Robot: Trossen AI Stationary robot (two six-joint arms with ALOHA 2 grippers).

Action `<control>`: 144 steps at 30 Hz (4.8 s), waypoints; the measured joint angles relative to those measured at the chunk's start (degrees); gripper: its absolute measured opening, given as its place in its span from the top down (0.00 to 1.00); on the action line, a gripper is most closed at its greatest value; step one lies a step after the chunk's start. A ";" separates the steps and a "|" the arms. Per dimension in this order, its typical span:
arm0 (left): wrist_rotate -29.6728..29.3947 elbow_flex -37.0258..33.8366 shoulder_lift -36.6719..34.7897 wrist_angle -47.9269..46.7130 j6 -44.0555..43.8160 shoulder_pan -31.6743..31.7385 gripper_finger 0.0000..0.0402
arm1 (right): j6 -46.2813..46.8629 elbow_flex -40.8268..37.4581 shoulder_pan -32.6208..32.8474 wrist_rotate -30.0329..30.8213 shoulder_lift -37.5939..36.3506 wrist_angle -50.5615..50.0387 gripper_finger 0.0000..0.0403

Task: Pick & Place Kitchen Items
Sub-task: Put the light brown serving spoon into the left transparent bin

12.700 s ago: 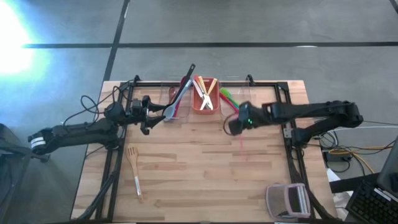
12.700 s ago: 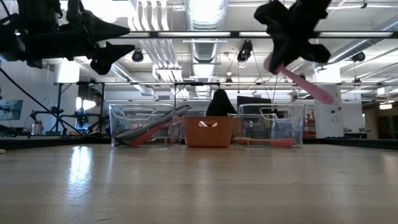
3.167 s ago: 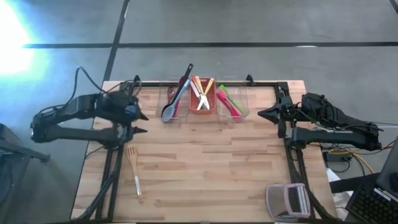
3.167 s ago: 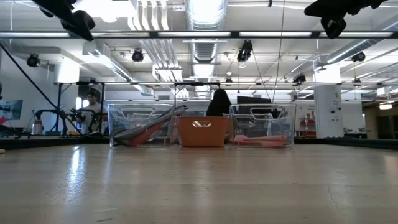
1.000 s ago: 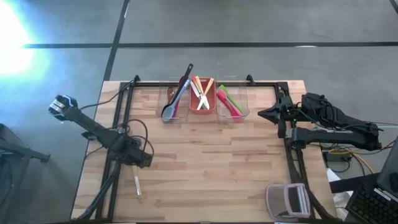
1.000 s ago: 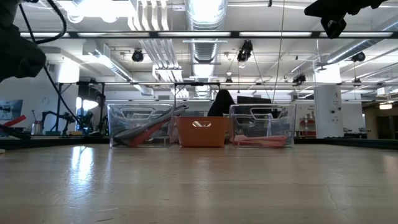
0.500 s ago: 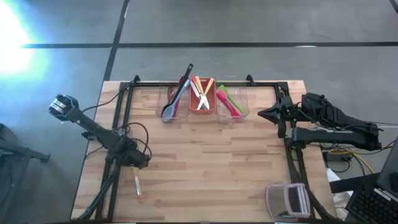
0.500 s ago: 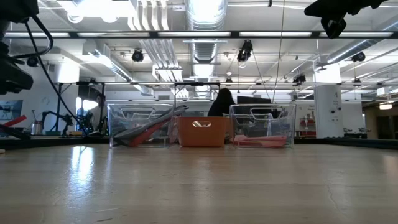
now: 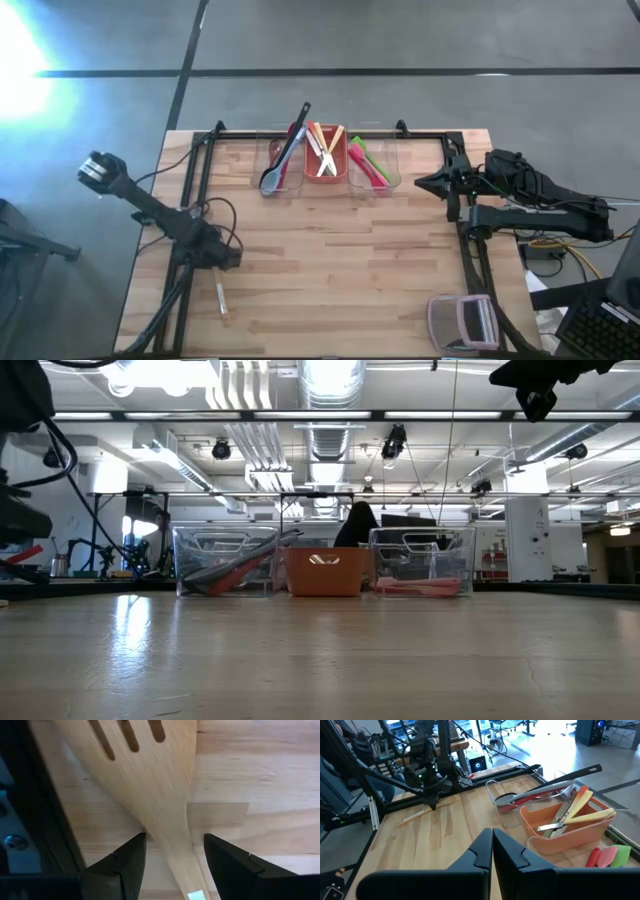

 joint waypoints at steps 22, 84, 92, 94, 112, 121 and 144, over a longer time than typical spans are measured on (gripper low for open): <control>-2.81 -2.93 4.04 3.43 -7.36 -0.04 0.65 | 0.00 0.00 0.00 -0.01 0.01 0.02 0.98; -26.17 3.05 3.51 10.54 13.64 0.02 0.79 | 0.00 0.00 0.00 -0.02 -0.01 0.02 0.98; -28.82 3.05 3.34 12.53 15.84 0.00 0.79 | 0.00 0.00 0.00 0.00 -0.01 0.00 0.98; -30.10 3.05 3.07 12.45 15.98 0.00 0.79 | 0.00 0.00 0.00 0.00 0.01 0.02 0.98; -43.85 3.05 -5.15 12.61 22.13 -0.04 0.79 | 0.00 0.00 0.00 -0.02 -0.01 0.00 0.98; -51.05 3.05 -9.17 12.61 27.72 0.84 0.79 | 0.00 0.00 0.00 -0.02 -0.01 0.02 0.98; -70.58 3.05 -19.08 25.83 64.04 14.45 0.79 | 0.00 0.00 0.00 -0.01 0.01 0.00 0.98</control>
